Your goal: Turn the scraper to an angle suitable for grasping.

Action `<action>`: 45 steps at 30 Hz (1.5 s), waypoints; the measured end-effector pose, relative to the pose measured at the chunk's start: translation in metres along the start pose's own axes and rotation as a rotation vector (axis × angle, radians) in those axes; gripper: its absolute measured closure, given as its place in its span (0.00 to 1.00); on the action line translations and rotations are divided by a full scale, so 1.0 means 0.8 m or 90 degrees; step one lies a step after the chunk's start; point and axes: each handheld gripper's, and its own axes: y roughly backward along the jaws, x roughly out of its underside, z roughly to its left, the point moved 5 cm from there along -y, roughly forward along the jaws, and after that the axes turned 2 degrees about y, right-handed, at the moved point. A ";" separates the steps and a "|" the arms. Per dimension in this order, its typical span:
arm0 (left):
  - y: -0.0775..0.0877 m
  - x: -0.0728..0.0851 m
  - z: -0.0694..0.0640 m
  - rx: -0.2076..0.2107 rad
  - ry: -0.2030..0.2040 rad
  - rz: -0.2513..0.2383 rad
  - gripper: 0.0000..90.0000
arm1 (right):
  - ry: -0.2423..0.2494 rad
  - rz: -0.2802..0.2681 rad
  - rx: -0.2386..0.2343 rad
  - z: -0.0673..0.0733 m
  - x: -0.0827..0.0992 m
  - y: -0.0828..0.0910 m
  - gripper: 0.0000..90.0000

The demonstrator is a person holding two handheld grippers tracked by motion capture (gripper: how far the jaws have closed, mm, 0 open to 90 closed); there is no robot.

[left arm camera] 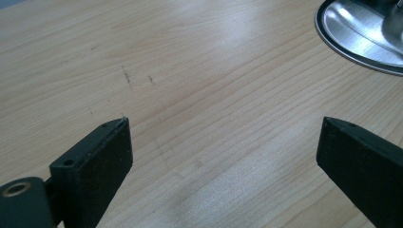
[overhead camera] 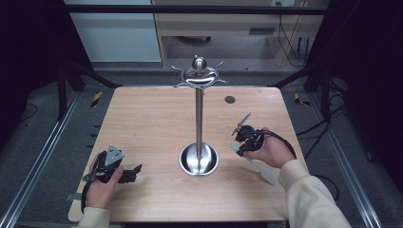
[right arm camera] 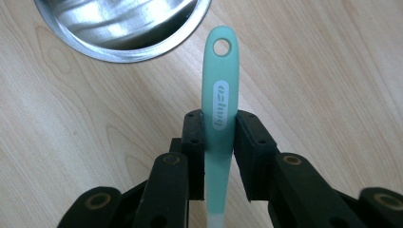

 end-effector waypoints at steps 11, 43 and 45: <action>-0.001 0.000 -0.001 0.002 -0.002 0.002 0.05 | -0.014 -0.044 0.011 -0.006 0.002 0.031 0.83; 0.000 0.001 0.001 -0.001 0.002 0.001 0.04 | -0.046 -0.262 0.065 -0.016 -0.021 0.132 0.83; -0.001 0.001 0.000 0.000 0.003 0.001 0.04 | -0.047 -0.299 0.068 -0.017 -0.023 0.144 0.83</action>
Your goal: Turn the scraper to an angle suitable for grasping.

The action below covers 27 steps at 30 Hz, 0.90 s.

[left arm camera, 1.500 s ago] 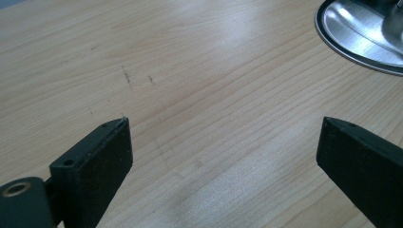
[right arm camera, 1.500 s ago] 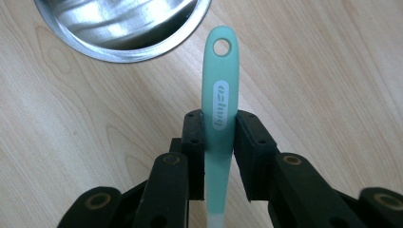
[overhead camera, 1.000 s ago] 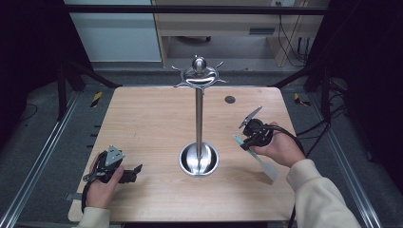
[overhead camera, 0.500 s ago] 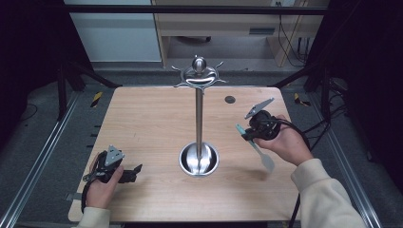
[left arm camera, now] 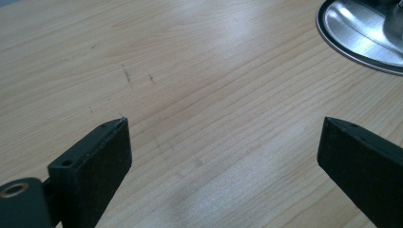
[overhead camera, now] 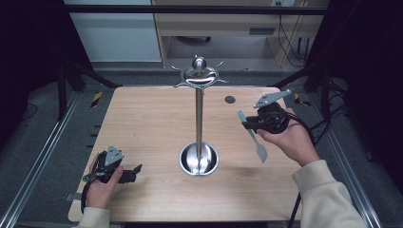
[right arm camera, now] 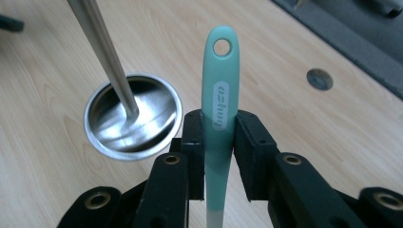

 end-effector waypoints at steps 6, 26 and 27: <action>0.000 0.001 -0.001 0.004 -0.006 0.007 0.04 | -0.008 -0.056 0.026 -0.002 -0.009 0.021 0.83; -0.001 0.001 -0.001 0.001 -0.002 0.007 0.04 | -0.023 -0.146 0.016 0.006 -0.018 0.049 0.83; -0.001 0.001 -0.001 0.001 -0.001 0.005 0.04 | -0.023 -0.152 0.015 0.007 -0.019 0.050 0.83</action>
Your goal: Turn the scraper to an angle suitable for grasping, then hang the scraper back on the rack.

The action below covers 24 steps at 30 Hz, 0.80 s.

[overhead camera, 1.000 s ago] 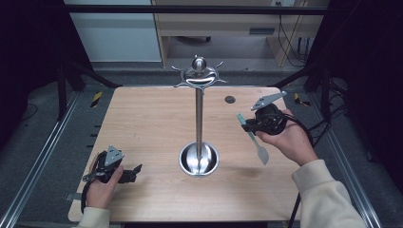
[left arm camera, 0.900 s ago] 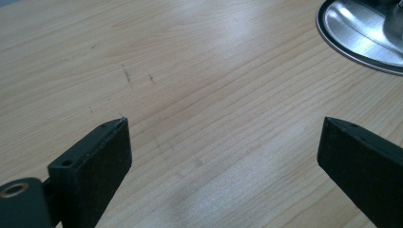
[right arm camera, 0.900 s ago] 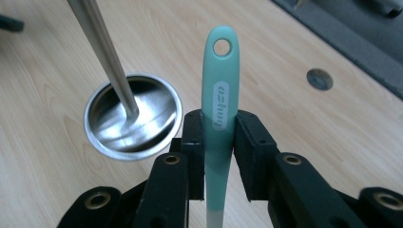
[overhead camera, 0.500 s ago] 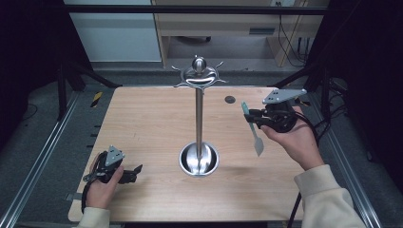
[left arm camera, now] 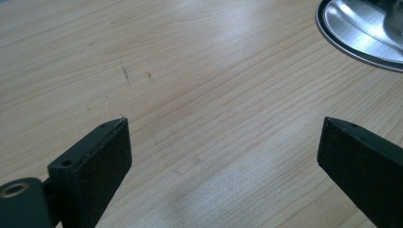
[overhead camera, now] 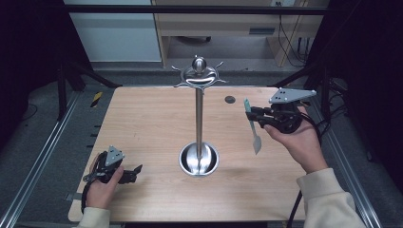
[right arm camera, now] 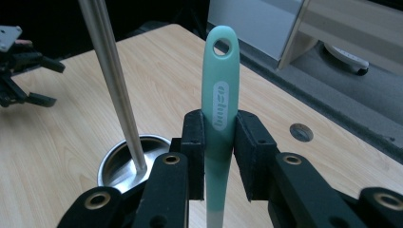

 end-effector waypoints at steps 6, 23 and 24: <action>0.000 0.000 0.000 0.001 -0.001 0.002 0.04 | -0.001 -0.022 -0.005 0.003 -0.006 0.007 0.83; 0.000 0.001 0.002 0.000 0.005 0.001 0.04 | 0.002 -0.090 -0.032 0.026 -0.037 0.032 0.83; 0.000 0.001 0.003 0.000 0.007 0.000 0.04 | 0.003 -0.092 -0.032 0.028 -0.038 0.033 0.83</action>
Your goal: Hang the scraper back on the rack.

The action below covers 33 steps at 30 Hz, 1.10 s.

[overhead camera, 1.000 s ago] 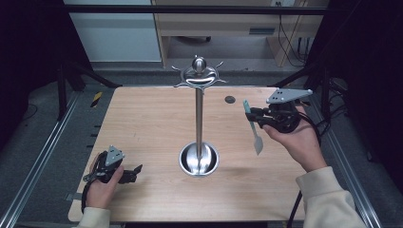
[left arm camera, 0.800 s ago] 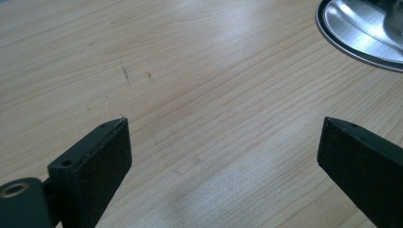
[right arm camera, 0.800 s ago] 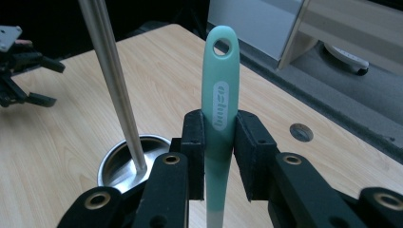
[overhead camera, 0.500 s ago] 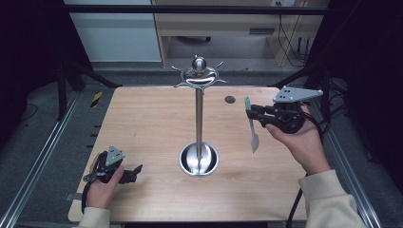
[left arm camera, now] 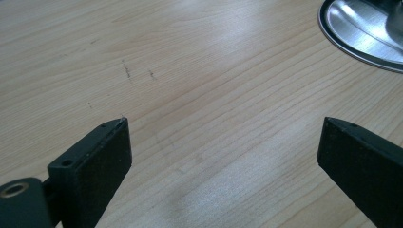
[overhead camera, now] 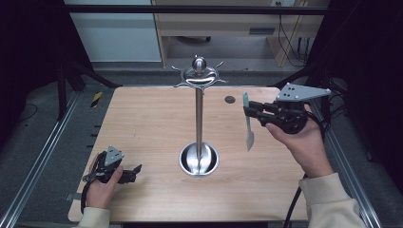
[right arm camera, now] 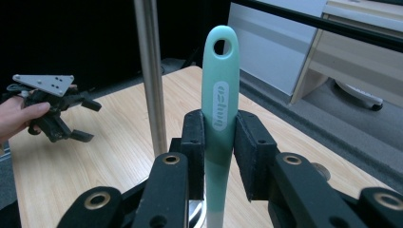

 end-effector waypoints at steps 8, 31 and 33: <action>-0.001 -0.001 -0.001 0.000 -0.002 0.001 0.04 | 0.003 -0.018 -0.009 0.009 -0.010 0.003 0.83; -0.001 0.000 0.000 -0.002 -0.001 0.002 0.04 | 0.004 -0.051 -0.055 0.019 -0.045 0.006 0.83; -0.001 0.000 0.000 -0.002 -0.003 0.001 0.04 | 0.005 -0.053 -0.066 0.019 -0.050 0.005 0.83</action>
